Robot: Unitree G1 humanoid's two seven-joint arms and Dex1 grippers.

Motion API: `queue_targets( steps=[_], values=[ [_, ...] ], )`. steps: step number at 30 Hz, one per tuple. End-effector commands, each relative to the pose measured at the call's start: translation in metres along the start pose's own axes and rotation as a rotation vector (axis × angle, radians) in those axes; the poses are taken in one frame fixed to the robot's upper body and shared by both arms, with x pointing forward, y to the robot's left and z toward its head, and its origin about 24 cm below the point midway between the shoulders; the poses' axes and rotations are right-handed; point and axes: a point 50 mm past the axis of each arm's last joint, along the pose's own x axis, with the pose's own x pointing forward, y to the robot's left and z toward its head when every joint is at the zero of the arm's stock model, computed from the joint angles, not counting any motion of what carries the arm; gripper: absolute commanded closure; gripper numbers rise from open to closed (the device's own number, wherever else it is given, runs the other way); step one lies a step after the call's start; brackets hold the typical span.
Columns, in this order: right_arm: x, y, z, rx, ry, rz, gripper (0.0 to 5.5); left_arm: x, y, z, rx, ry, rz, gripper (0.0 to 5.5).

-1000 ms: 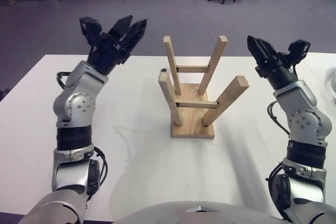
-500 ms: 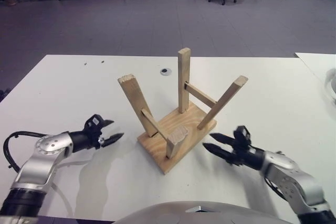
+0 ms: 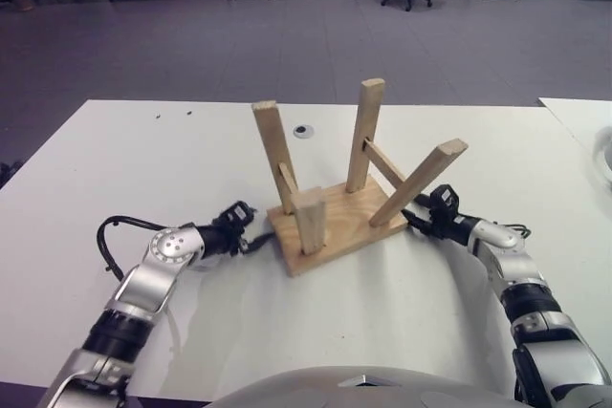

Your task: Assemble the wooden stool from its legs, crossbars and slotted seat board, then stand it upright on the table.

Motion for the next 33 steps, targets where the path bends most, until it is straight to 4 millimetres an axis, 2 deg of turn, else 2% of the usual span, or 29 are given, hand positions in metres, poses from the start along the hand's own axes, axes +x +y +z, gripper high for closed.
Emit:
queue_targets(
  steps=[1, 3, 5, 6, 8, 11, 14, 16, 18, 19, 23, 26, 29, 30, 33],
  values=[
    [-0.017, 0.011, -0.011, 0.014, 0.022, -0.150, 2.42, 0.001, -0.012, -0.007, -0.083, -0.049, 0.026, 2.02],
    [-0.030, 0.008, -0.010, -0.040, 0.052, -0.288, 2.42, -0.021, -0.001, -0.022, -0.068, -0.015, 0.098, 2.02],
    [-0.034, 0.017, -0.013, -0.043, 0.070, -0.296, 2.42, -0.043, 0.009, -0.034, -0.027, 0.049, 0.180, 2.02],
    [-0.034, 0.022, -0.015, -0.039, 0.081, -0.284, 2.42, -0.052, 0.004, -0.041, -0.004, 0.092, 0.173, 2.02],
    [-0.028, 0.032, -0.016, -0.015, 0.078, -0.251, 2.42, -0.061, -0.021, -0.044, -0.005, 0.128, 0.075, 2.02],
    [-0.017, 0.047, -0.005, 0.060, 0.014, -0.183, 2.42, -0.060, -0.063, -0.030, -0.021, 0.107, -0.115, 2.02],
    [-0.005, 0.060, 0.004, 0.074, -0.007, -0.106, 2.42, -0.045, -0.083, -0.017, -0.032, 0.071, -0.153, 2.02],
    [-0.003, 0.076, 0.015, 0.101, -0.029, -0.002, 2.42, -0.039, -0.091, -0.002, -0.057, 0.027, -0.182, 2.02],
    [-0.005, 0.090, 0.030, 0.130, -0.046, 0.079, 2.42, -0.038, -0.088, 0.012, -0.081, -0.028, -0.186, 2.02],
    [-0.008, 0.093, 0.043, 0.141, -0.061, 0.097, 2.42, -0.043, -0.086, 0.027, -0.102, -0.089, -0.216, 2.02],
    [-0.031, 0.091, 0.085, 0.100, -0.058, 0.121, 2.42, -0.073, -0.082, 0.071, -0.049, -0.240, -0.390, 2.02],
    [-0.050, 0.093, 0.111, 0.076, -0.067, 0.159, 2.42, -0.092, -0.080, 0.087, 0.012, -0.270, -0.475, 2.02],
    [-0.063, 0.092, 0.133, 0.053, -0.111, 0.180, 2.42, -0.107, -0.069, 0.108, 0.021, -0.353, -0.497, 2.02],
    [-0.064, 0.091, 0.134, 0.051, -0.110, 0.178, 2.42, -0.109, -0.066, 0.110, 0.011, -0.363, -0.503, 2.02],
    [-0.063, 0.089, 0.122, 0.046, -0.036, 0.159, 2.42, -0.107, -0.066, 0.091, 0.004, -0.253, -0.516, 2.02]
  ],
)
